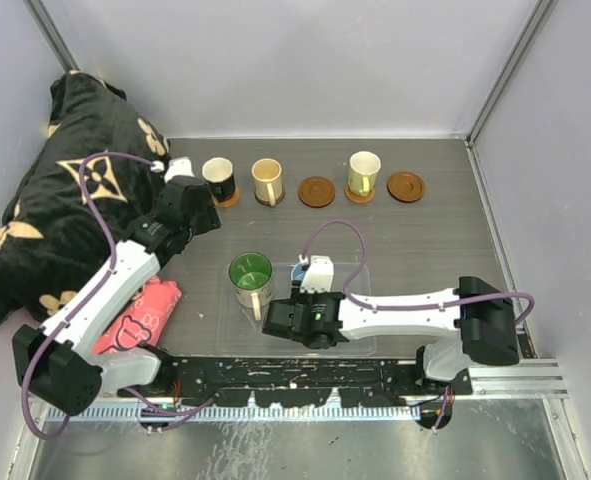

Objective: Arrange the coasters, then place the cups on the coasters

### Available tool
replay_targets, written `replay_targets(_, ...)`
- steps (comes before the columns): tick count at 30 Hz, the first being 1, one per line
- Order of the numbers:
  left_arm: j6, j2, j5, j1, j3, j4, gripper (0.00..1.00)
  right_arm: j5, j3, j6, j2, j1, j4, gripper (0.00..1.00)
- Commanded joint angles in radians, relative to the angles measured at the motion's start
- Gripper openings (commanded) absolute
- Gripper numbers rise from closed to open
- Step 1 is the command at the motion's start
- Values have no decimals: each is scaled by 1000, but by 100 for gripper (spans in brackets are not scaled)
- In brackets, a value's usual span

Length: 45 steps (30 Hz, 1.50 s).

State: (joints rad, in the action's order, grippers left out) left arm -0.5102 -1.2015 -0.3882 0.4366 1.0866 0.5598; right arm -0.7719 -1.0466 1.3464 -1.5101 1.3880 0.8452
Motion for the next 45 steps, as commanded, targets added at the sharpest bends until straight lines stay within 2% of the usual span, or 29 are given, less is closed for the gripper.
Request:
replay_targets(1, -9, 34, 6, 7, -11, -10, 55, -85, 0, 47, -19, -3, -8, 42)
replay_targets(11, 2, 27, -5, 17, -4, -7, 55, -53, 61, -29, -24, -70, -112, 42)
replay_targets(21, 7, 7, -8, 19, 2, -10, 55, -26, 52, -114, -68, -123, -185, 40)
replay_targets(36, 7, 8, -14, 20, -4, -14, 56, -3, 55, -140, -91, -149, -210, 34)
replay_targets(44, 8, 17, -18, 20, -8, -13, 56, 8, 47, -165, -97, -164, -215, 20)
replay_targets(45, 9, 18, -18, 21, -8, -13, 56, 10, 47, -165, -96, -164, -215, 14)
